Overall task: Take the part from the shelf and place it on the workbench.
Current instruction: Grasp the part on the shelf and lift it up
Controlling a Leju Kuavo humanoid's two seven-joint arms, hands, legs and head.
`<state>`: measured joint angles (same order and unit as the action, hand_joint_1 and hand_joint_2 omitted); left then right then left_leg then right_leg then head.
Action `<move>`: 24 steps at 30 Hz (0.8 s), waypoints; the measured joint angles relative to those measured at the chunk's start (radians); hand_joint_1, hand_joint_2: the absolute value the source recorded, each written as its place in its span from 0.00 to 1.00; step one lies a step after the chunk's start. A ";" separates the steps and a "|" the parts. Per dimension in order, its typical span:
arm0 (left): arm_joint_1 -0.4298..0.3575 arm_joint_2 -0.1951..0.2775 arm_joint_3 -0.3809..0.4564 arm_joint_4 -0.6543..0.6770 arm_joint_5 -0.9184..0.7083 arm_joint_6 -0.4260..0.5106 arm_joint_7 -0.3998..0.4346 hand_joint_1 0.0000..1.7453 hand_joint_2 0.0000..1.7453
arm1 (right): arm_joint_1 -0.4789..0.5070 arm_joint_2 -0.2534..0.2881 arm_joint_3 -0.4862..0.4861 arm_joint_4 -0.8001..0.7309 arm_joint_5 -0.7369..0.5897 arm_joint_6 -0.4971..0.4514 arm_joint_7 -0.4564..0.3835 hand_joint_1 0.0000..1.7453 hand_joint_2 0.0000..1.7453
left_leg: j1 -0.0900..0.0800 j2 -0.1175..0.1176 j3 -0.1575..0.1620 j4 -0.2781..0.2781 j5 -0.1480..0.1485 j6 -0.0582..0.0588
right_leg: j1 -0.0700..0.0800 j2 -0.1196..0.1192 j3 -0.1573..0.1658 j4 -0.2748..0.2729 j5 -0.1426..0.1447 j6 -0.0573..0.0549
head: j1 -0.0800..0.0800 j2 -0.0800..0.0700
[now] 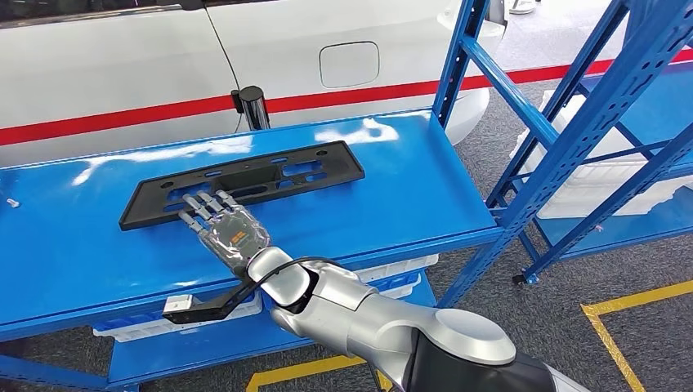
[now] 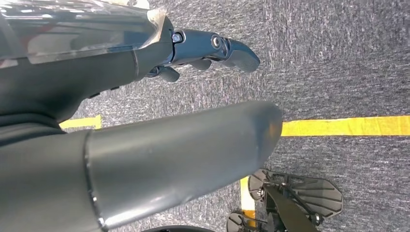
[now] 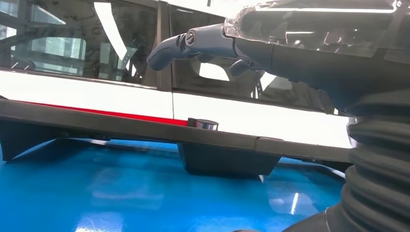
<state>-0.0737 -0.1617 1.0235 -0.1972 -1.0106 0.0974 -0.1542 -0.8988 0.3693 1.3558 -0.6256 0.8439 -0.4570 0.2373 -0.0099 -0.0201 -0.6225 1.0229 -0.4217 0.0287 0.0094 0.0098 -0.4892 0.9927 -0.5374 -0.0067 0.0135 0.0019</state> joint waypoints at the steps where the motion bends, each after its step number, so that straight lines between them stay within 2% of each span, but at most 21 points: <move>1: 0.000 0.000 0.000 0.000 -0.002 0.002 -0.001 0.00 0.00 | 0.000 0.000 0.000 0.000 -0.001 0.000 -0.001 0.00 1.00 | 0.000 0.000 0.000 0.000 0.000 0.000 | 0.000 0.000 0.000 0.000 0.000 0.000 | 0.000 0.000; 24: 0.000 0.000 0.000 0.000 -0.005 0.020 -0.010 0.00 0.00 | 0.002 0.000 0.000 0.000 -0.003 -0.004 -0.006 0.00 1.00 | 0.000 0.000 0.000 0.000 0.000 0.000 | 0.000 0.000 0.000 0.000 0.000 0.000 | 0.000 0.000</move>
<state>-0.0737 -0.1621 1.0235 -0.1972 -1.0155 0.1175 -0.1643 -0.8968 0.3693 1.3558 -0.6255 0.8412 -0.4610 0.2316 -0.0099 -0.0200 -0.6226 1.0229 -0.4217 0.0287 0.0094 0.0098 -0.4894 0.9926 -0.5374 -0.0067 0.0136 0.0019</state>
